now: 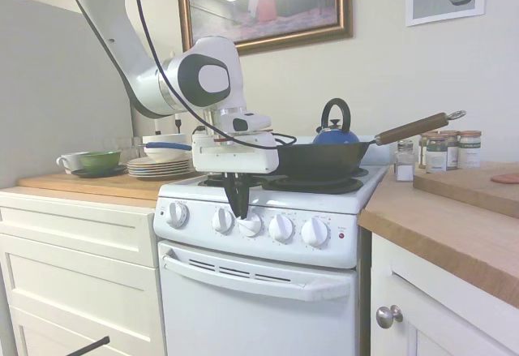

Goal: Turn on the stove on the top left

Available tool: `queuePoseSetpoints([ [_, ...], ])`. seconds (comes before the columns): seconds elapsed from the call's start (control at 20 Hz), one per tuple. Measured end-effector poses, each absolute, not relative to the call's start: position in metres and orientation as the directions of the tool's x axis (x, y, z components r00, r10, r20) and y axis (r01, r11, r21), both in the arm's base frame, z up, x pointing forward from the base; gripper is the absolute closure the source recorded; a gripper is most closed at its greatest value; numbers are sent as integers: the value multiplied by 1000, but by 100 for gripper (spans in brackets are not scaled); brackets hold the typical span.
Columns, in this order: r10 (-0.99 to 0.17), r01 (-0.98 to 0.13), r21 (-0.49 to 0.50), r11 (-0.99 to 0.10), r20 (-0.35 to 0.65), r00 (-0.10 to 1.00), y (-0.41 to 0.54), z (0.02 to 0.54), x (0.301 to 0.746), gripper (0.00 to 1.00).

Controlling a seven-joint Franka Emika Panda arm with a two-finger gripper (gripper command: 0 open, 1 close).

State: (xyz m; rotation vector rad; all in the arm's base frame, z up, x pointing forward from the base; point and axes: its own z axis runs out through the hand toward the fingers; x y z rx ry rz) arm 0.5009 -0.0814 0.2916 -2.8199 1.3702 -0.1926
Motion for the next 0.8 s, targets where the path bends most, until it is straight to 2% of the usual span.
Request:
queuePoseSetpoints([
  [0.8, -801, -797, -82, -599, 77, 594, -90, 289, 499, 100],
])
